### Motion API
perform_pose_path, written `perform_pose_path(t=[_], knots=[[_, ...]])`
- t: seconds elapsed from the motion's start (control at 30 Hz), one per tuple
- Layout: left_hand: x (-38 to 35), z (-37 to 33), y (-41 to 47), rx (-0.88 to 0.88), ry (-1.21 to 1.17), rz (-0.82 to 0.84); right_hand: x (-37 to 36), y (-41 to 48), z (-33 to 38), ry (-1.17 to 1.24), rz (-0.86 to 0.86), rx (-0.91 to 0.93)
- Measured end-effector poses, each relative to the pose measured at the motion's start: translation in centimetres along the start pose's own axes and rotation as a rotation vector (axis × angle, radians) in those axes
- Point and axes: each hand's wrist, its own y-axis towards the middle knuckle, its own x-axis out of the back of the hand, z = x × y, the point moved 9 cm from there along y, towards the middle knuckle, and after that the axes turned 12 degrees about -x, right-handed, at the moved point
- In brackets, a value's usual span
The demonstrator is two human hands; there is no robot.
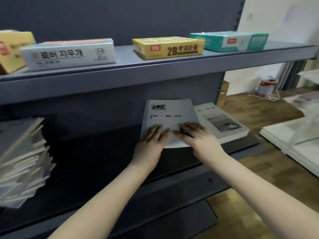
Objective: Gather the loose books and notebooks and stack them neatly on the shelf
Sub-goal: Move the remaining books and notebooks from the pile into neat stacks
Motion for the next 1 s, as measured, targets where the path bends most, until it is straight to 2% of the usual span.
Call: perform_pose_path(t=[0.1,0.3,0.37,0.47,0.5,0.77,1.0], knots=[[-1.9,-2.5,3.6,-0.083,-0.019,-0.006,-0.1,-1.6,-4.1,-0.059,0.038,-0.057],[-6.8,-8.0,8.3,-0.165,-0.13,0.188,-0.3,-5.1,-11.1,-0.138,0.133,-0.161],[-8.6,-9.8,9.4,-0.198,-0.174,0.255,-1.3,-6.7,-13.7,-0.113,0.267,-0.248],[-11.9,-12.1,9.9,-0.256,-0.205,0.399,-4.3,-10.3,-17.1,-0.017,0.573,-0.348],[-12.7,-12.5,10.1,-0.259,-0.204,0.423,-4.9,-11.0,-17.9,0.012,0.614,-0.366],[-15.3,-12.8,14.4,-0.191,-0.194,0.416,-6.6,-10.0,-20.8,0.052,0.7,-0.409],[-17.0,-12.4,17.7,-0.056,-0.242,0.37,-10.0,-7.8,-24.8,0.097,0.774,-0.345]])
